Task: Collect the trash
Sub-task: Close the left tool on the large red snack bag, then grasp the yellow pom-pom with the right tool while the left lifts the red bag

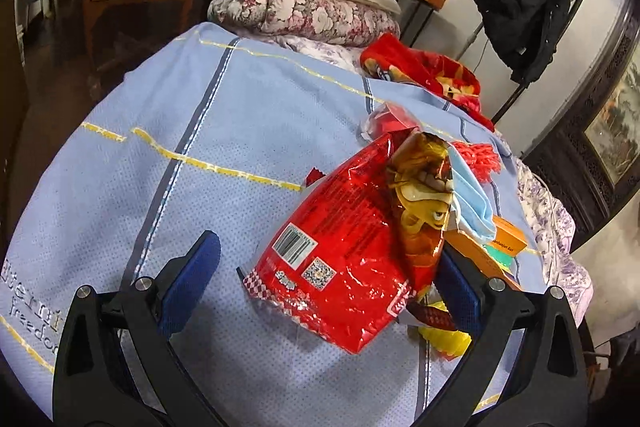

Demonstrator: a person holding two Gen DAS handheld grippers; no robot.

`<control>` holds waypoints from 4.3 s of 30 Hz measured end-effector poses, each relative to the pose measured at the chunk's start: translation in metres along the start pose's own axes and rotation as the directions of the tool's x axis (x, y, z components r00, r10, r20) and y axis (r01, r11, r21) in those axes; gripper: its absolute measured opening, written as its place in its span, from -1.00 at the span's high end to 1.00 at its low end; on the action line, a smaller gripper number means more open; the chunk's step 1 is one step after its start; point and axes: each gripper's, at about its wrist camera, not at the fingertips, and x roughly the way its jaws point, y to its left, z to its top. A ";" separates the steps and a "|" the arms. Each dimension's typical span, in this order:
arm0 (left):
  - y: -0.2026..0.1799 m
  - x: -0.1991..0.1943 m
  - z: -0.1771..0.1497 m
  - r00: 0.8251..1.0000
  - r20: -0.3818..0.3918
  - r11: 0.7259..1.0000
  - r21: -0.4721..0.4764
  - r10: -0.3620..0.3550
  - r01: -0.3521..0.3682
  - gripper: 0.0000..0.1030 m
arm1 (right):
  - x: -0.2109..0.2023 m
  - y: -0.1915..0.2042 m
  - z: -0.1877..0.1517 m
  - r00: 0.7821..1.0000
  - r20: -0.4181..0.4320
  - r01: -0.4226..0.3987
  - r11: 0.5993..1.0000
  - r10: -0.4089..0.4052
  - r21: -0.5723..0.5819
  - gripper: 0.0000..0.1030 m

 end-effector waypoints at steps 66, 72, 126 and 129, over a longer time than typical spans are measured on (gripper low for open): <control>0.037 -0.065 -0.063 0.990 -0.016 0.984 0.109 0.141 -0.138 -0.86 | 0.085 0.069 0.102 0.992 -0.101 -0.084 0.995 0.078 -0.052 -0.88; 0.037 -0.063 -0.062 0.988 -0.021 0.981 0.116 0.155 -0.152 -0.86 | 0.130 0.069 0.110 0.980 -0.178 -0.092 0.996 0.093 0.014 -0.71; -0.003 -0.163 -0.114 0.983 0.175 0.982 0.189 -0.061 0.027 0.06 | 0.005 0.021 0.021 0.991 -0.018 -0.135 0.990 0.136 0.044 0.13; -0.013 -0.186 -0.123 0.979 0.188 0.979 0.198 -0.082 0.044 0.06 | -0.021 0.021 0.032 0.986 0.027 -0.166 0.985 0.165 0.050 0.13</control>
